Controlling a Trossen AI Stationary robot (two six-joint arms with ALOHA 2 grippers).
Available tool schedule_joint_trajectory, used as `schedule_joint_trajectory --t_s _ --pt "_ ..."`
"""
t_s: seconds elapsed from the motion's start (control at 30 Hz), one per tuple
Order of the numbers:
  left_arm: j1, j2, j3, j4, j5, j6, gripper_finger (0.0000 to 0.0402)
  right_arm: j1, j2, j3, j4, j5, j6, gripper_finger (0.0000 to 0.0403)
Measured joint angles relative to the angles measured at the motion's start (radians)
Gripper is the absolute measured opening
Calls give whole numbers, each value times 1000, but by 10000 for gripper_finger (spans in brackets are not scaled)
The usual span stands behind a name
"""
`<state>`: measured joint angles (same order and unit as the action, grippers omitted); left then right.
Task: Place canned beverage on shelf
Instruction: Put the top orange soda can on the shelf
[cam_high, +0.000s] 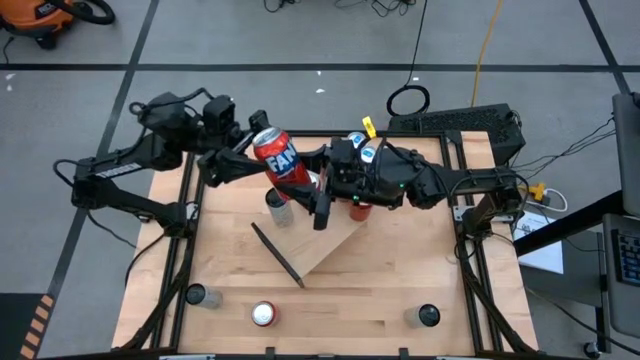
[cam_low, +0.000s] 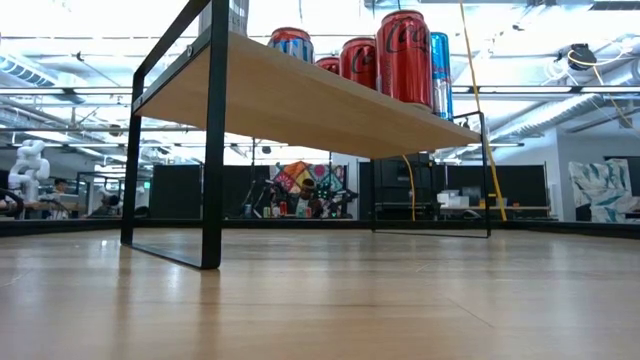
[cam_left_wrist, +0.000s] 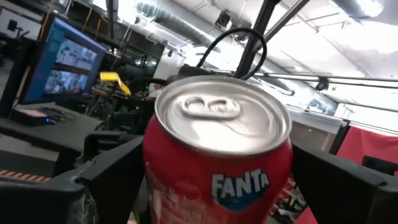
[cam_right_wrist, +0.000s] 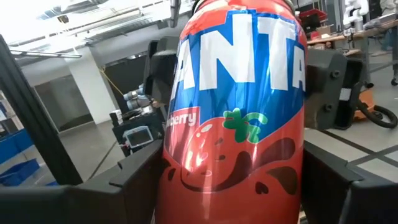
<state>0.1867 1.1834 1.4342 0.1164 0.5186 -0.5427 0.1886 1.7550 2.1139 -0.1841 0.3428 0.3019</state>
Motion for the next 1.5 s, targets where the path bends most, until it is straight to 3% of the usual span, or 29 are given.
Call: schedule_joint_trajectory --t_s 0.37,0.63,0.97,1.3,1.5 --pt "1 -1 0 8 -8 9 294 -12 0 0 -9 -3 -7 274" --pt "2 -1 0 -3 10 7 292 -12 0 0 -23 -3 16 283" --pt "0 0 -1 -90 69 57 291 -12 -3 0 -52 1 52 365" --pt "0 1 -1 -130 33 197 291 13 -4 117 -280 121 12 370" --pt "0 34 -1 -123 19 218 290 35 -4 135 -322 157 -10 370"
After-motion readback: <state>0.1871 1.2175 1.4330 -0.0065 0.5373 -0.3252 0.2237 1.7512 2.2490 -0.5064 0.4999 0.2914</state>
